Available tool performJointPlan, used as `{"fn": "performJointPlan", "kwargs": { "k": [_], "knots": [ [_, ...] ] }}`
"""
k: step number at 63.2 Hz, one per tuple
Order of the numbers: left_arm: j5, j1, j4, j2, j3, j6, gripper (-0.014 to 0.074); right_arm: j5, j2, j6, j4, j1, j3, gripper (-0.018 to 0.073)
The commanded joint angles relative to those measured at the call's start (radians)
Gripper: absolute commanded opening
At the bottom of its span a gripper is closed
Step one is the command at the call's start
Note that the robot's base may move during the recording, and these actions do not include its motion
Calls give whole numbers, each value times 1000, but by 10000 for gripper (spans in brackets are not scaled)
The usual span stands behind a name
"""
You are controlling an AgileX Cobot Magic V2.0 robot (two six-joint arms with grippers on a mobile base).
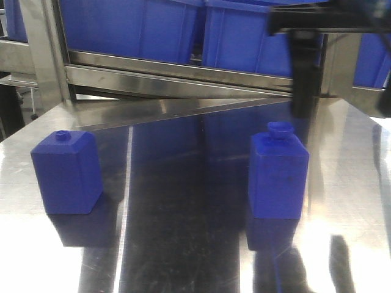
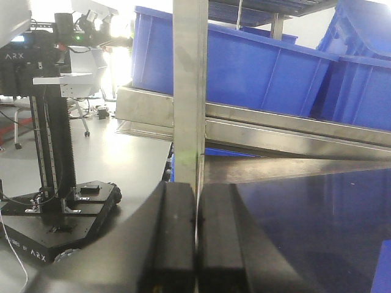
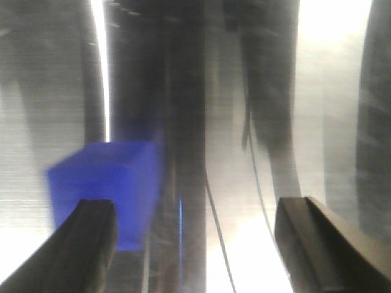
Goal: Pick and sort blue part to right shelf
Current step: 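Lower the right gripper around the blue bottle farther from the left arm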
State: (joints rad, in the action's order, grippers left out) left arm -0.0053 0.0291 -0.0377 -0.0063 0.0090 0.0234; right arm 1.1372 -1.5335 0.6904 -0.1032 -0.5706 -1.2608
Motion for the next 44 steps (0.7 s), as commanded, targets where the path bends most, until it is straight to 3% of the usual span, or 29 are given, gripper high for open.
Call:
{"fn": "performJointPlan", "kwargs": {
  "k": [1, 13, 44],
  "knots": [
    [-86, -3, -8, -23, 19, -9, 124, 23, -16, 5, -16, -30, -88, 606],
    [-86, -3, -8, -23, 19, -9, 124, 17, -60, 10, 12, -80, -121, 606],
    [-86, -3, -8, -23, 19, -9, 124, -2, -124, 97, 23, -87, -111, 606]
  ]
}}
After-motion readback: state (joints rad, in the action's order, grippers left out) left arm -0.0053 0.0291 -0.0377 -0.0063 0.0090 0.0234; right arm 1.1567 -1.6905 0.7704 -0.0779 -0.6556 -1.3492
